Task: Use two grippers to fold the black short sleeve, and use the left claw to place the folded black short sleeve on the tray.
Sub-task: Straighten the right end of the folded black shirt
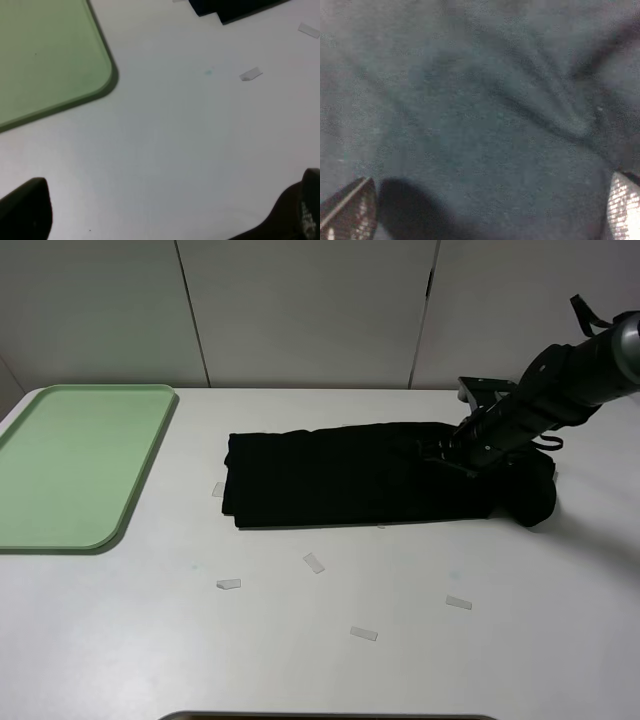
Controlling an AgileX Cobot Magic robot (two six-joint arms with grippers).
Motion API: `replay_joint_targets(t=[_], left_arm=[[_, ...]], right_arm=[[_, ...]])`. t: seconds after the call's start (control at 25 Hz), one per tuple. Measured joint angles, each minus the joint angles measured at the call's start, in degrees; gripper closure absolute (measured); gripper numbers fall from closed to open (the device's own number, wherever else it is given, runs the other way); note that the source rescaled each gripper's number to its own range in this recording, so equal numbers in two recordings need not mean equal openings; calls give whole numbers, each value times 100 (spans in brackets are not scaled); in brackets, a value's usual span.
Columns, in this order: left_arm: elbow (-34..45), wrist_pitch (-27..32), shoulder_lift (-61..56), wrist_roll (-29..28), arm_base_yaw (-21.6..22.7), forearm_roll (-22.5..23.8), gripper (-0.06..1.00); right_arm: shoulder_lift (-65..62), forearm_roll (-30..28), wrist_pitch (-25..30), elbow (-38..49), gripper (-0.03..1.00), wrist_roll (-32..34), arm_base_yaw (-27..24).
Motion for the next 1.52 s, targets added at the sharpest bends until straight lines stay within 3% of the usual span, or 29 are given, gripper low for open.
replay_joint_targets(t=[0.44, 0.72, 0.92, 1.32, 1.52], left_arm=[[0, 0, 0, 0, 0, 0, -3], [0, 0, 0, 0, 0, 0, -3], [0, 0, 0, 0, 0, 0, -3], [0, 0, 0, 0, 0, 0, -3], [0, 0, 0, 0, 0, 0, -3]], right_arm=[[15, 1057, -290, 0, -3, -532, 724], [-236, 1069, -101, -408, -3, -539, 831], [-720, 388, 130, -839, -3, -112, 670], [-778, -2243, 1064, -945, -3, 1526, -416], [-604, -3033, 1108, -946, -3, 1856, -776]])
